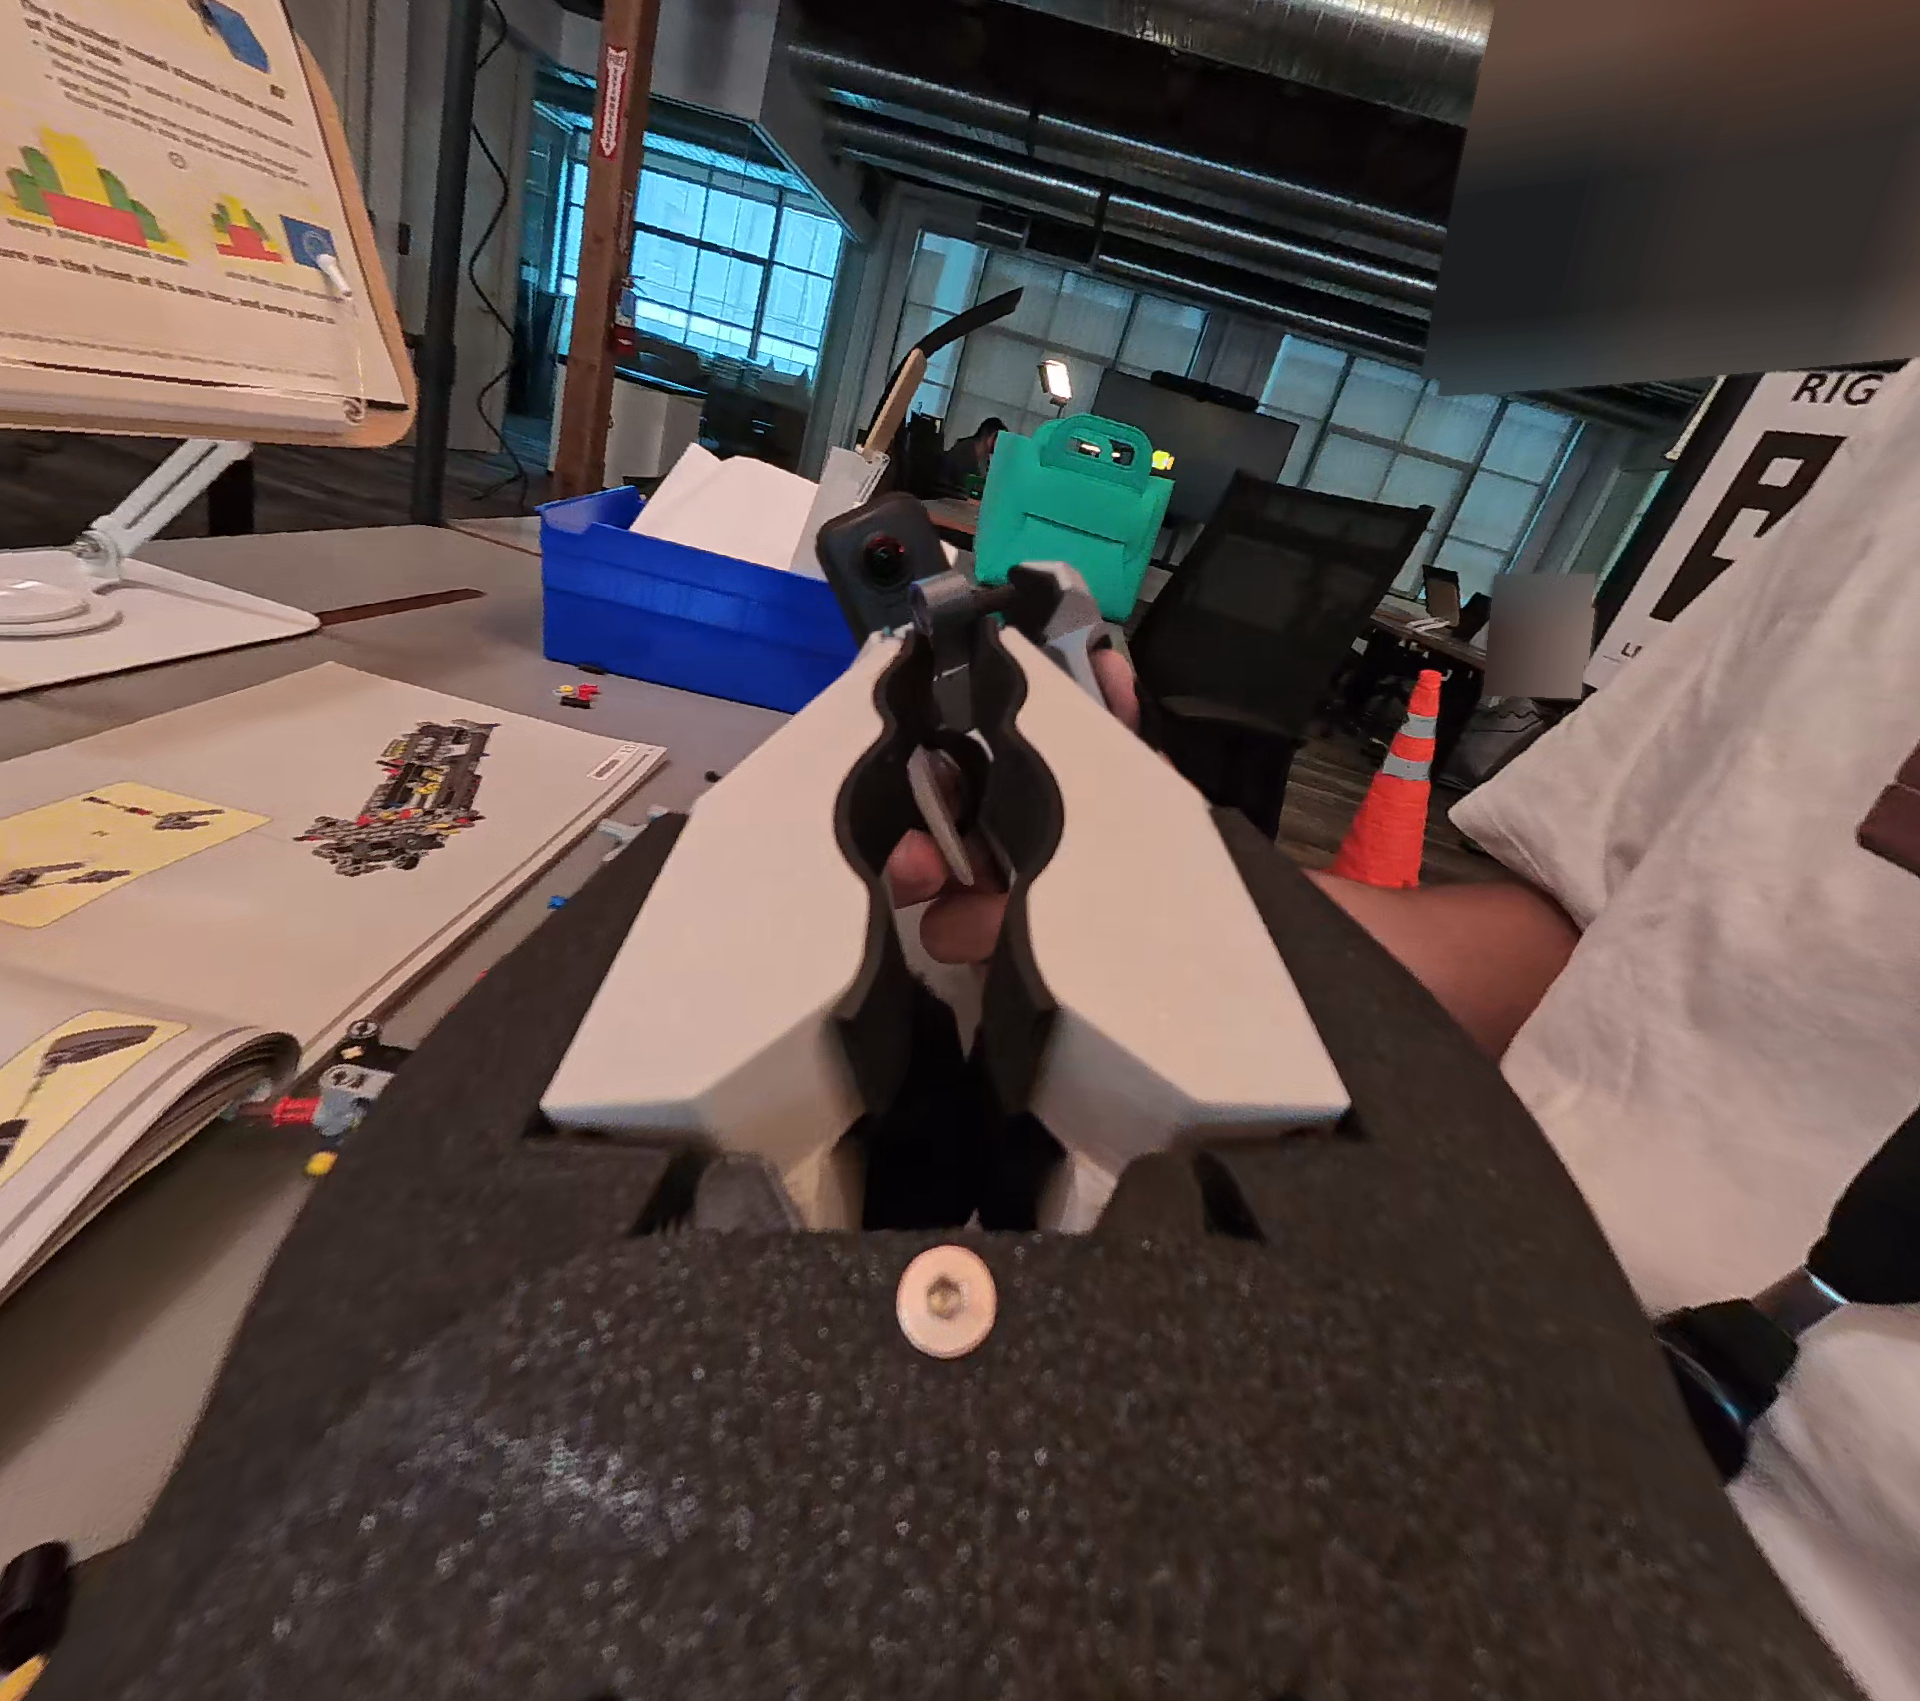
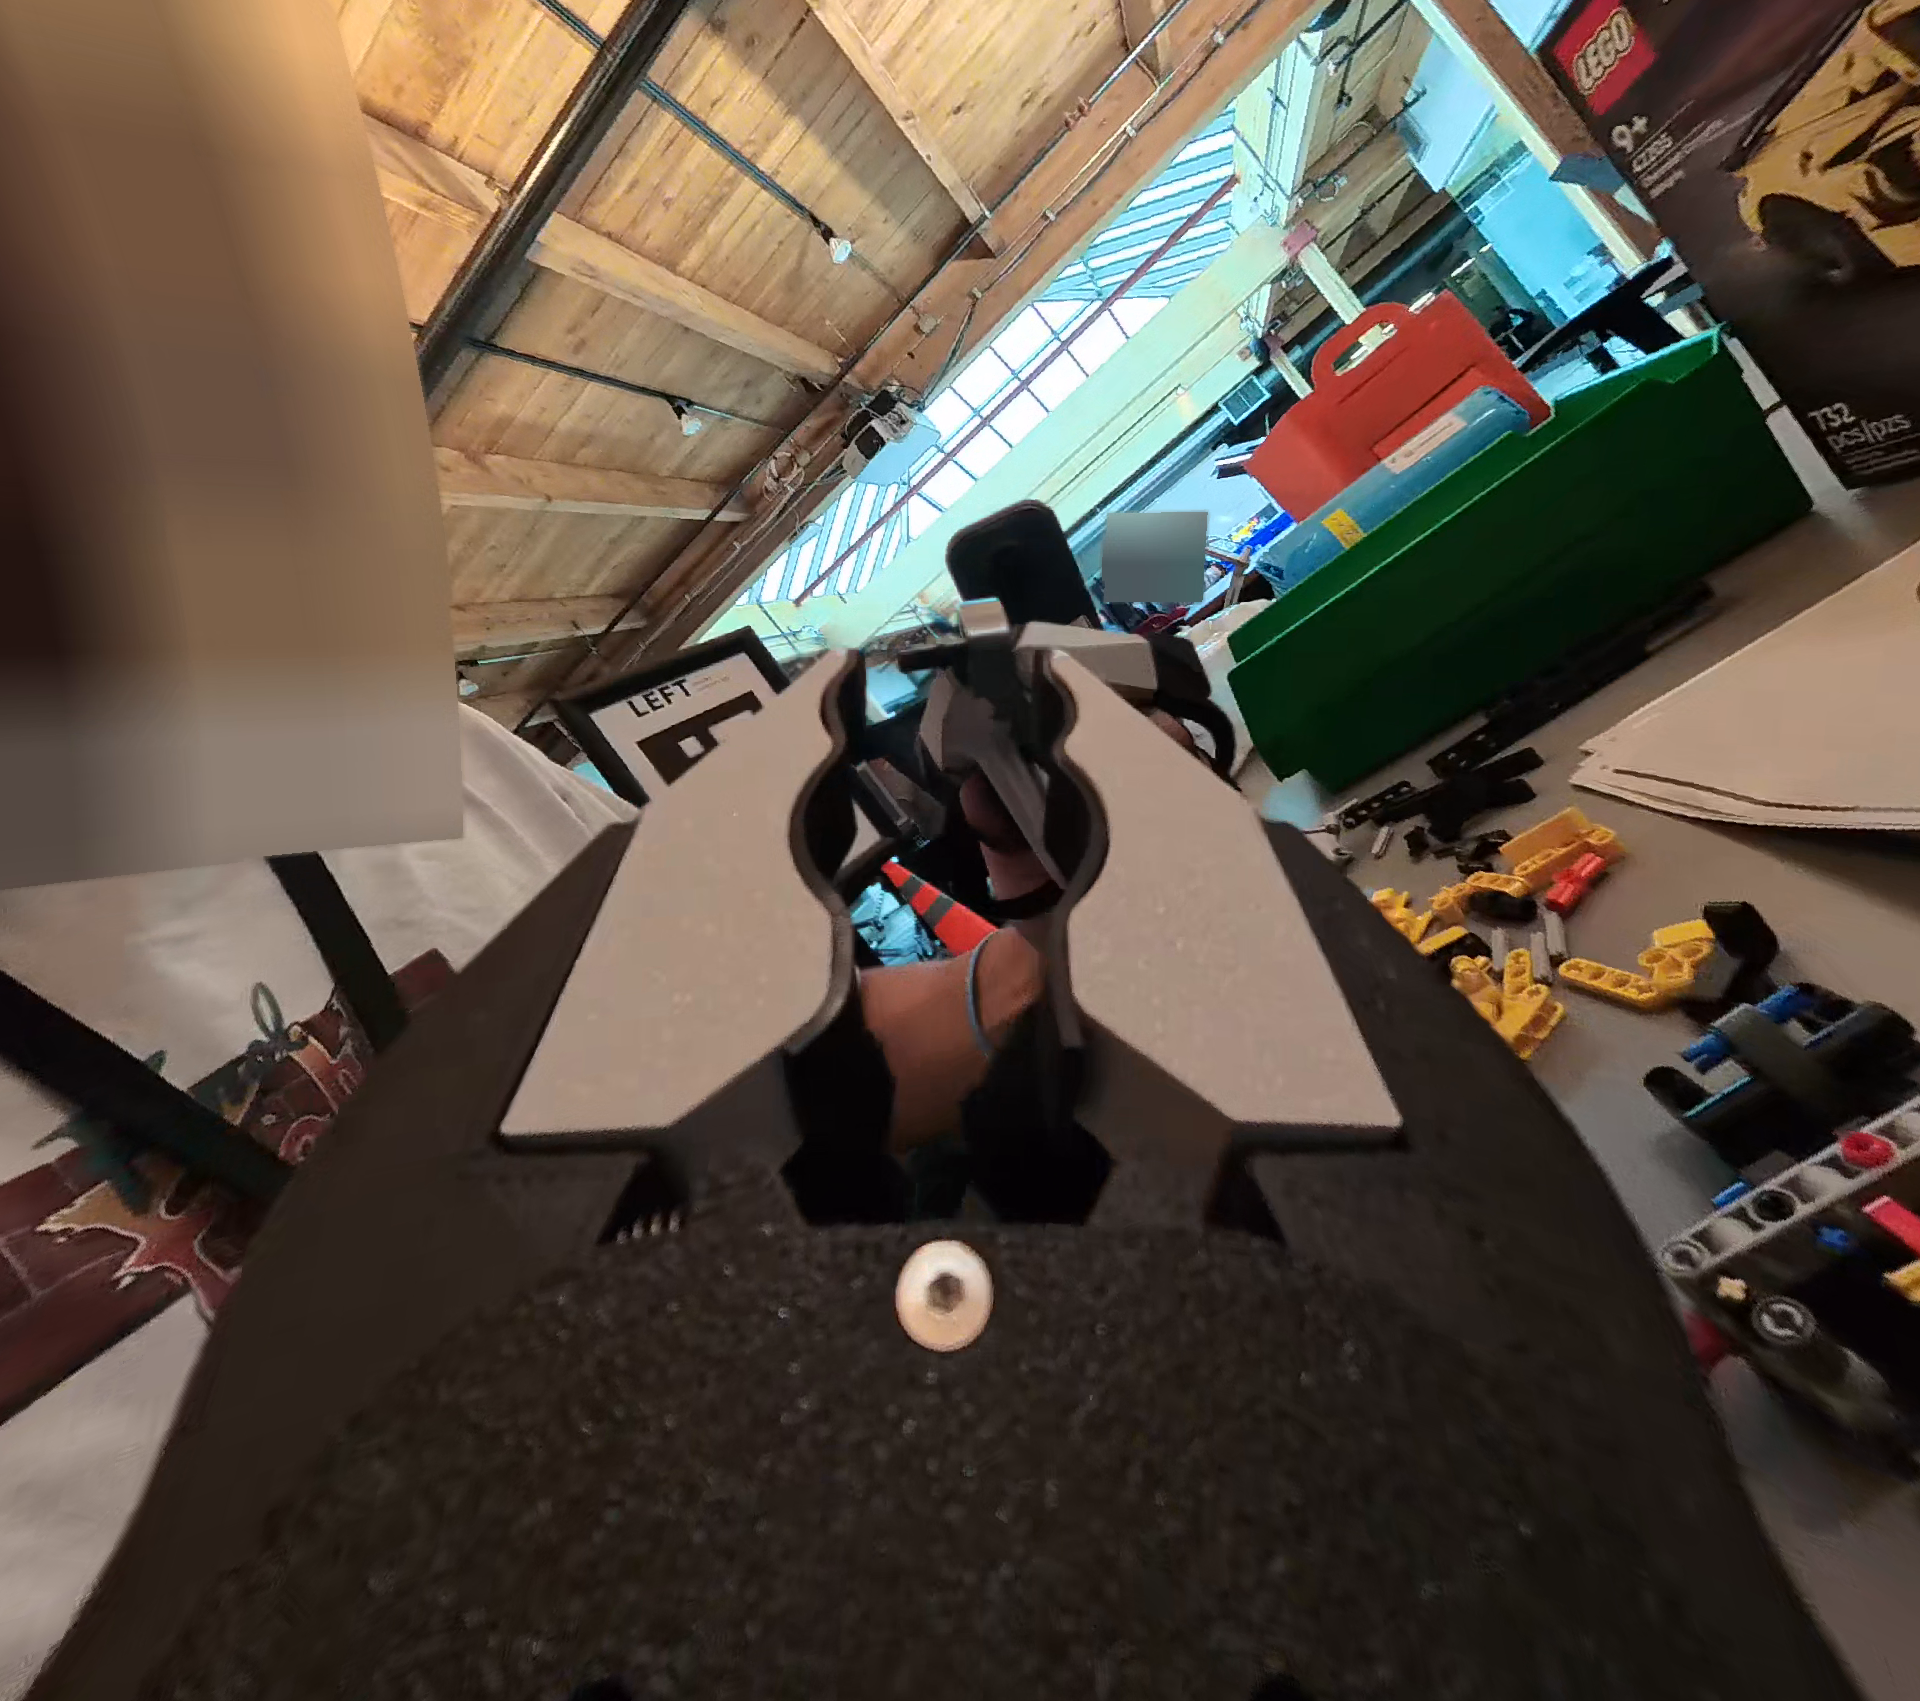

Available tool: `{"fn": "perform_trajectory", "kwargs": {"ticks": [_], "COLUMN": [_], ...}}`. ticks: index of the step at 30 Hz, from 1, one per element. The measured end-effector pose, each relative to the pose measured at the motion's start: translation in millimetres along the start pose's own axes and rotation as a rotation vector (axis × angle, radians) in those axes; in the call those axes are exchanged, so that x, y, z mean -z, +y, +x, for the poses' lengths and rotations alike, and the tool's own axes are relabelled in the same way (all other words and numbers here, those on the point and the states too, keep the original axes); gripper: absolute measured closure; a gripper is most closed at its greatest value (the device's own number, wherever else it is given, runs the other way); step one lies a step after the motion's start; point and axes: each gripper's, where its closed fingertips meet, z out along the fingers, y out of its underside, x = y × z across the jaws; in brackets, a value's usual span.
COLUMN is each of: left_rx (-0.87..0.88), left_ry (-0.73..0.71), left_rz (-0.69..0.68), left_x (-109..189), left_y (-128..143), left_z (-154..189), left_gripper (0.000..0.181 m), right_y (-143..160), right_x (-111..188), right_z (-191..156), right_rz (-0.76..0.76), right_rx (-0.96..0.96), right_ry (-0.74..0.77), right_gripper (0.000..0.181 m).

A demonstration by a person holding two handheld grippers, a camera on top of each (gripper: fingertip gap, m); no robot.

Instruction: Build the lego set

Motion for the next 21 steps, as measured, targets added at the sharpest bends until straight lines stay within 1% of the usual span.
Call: {"fn": "perform_trajectory", "kwargs": {"ticks": [4,9,10,14,17,21], "left_rx": [0.008,0.010,0.003,-0.023,-0.006,-0.005], "left_ry": [0.014,0.025,0.019,-0.001,-0.010,-0.005], "left_rz": [-0.026,-0.030,-0.037,-0.057,-0.089,-0.144], "left_x": [-2.8,-4.2,-5.0,-5.9,-3.7,0.4], "left_y": [5.8,7.6,8.9,11.8,14.9,21.4], "left_z": [2.6,4.4,4.2,2.7,-0.2,0.0], "left_gripper": [0.175,0.175,0.175,0.175,0.175,0.174], "right_y": [-0.9,0.5,1.0,1.9,4.8,12.3], "right_x": [1.3,2.9,4.1,6.2,6.9,8.6], "right_z": [-0.1,-0.8,0.9,2.7,7.1,10.7], "right_rz": [0.011,-0.003,-0.009,-0.027,-0.079,-0.198], "right_rx": [0.041,0.051,0.059,0.070,0.119,0.160], "right_ry": [0.014,0.014,0.028,0.044,0.101,0.139], "right_gripper": [0.161,0.164,0.167,0.167,0.167,0.166]}}
